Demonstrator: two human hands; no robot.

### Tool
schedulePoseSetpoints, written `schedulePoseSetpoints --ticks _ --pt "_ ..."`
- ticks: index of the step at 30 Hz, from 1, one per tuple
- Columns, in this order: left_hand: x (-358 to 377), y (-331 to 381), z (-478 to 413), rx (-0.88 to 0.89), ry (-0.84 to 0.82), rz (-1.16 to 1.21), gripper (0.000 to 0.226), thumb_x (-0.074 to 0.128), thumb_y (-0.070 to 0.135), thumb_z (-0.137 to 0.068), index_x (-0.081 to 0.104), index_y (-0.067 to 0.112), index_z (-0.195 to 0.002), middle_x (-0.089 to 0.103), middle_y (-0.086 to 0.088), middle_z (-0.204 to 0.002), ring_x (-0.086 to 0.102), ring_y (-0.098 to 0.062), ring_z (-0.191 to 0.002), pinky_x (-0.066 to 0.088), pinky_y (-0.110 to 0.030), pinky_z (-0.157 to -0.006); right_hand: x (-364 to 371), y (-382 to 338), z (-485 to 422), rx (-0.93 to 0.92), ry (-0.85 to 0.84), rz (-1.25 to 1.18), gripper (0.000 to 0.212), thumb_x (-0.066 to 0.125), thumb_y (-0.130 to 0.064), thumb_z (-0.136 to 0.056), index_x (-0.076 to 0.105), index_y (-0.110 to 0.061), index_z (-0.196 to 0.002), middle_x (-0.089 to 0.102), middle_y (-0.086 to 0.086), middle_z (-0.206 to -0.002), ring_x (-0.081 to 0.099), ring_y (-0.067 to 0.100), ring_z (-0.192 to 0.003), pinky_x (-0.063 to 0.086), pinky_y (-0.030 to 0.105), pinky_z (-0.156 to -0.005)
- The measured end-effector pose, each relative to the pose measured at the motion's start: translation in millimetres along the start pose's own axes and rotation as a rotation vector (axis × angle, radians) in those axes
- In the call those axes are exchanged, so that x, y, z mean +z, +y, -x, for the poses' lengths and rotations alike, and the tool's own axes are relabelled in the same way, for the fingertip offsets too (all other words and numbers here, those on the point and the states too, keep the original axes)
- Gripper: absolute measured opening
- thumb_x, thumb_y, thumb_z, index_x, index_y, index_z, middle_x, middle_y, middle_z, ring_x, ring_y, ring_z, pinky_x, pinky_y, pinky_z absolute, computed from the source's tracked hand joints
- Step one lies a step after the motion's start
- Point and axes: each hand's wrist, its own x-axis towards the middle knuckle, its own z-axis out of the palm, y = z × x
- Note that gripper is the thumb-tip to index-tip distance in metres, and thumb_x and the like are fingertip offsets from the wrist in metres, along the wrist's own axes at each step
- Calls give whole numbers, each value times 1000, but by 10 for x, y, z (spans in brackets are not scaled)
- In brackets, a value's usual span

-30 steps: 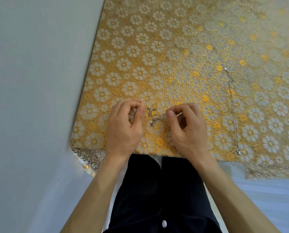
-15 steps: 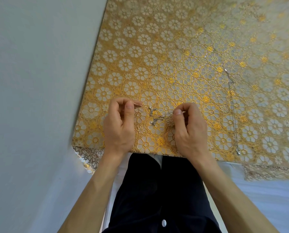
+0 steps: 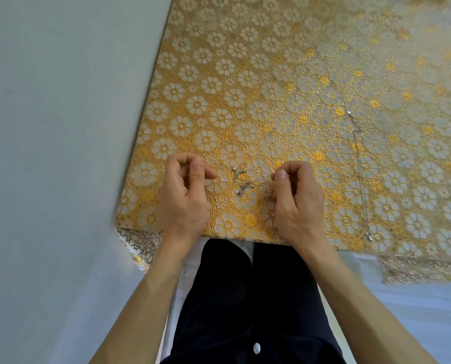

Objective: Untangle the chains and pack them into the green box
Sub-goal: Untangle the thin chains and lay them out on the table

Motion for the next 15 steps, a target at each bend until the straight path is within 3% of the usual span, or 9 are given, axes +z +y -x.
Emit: schedulePoseSetpoints --ticks 4,8,10,15 --pt "-10 -5 -12 -11 74 71 18 44 16 -107 49 30 -96 67 13 -75 62 -9 -71 47 -15 -66 -6 -14 -4 -9 -7 15 11 45 -32 -99 53 -25 -94 57 -3 -70 60 27 -63 51 50 -59" --pt "-8 -10 -9 6 146 81 18 43 14 -107 48 28 -98 64 2 -82 63 -3 -78 47 -15 -73 -18 -28 6 -27 -17 22 10 47 -27 -99 54 -22 -94 54 -9 -69 54 11 -60 41 27 -57" --pt "1 -13 -5 -2 166 65 18 44 15 -107 48 30 -98 62 2 -85 62 -1 -79 48 -14 -74 -17 -31 7 -26 -17 23 9 47 -26 -99 54 -21 -94 53 -11 -68 50 7 -59 36 21 -58" --pt "7 -23 -14 4 216 35 16 44 20 -107 48 33 -98 61 5 -82 62 -7 -79 50 -23 -75 -16 -37 8 4 -18 -3 11 46 -29 -100 53 -23 -95 58 -5 -70 57 20 -61 47 40 -57"
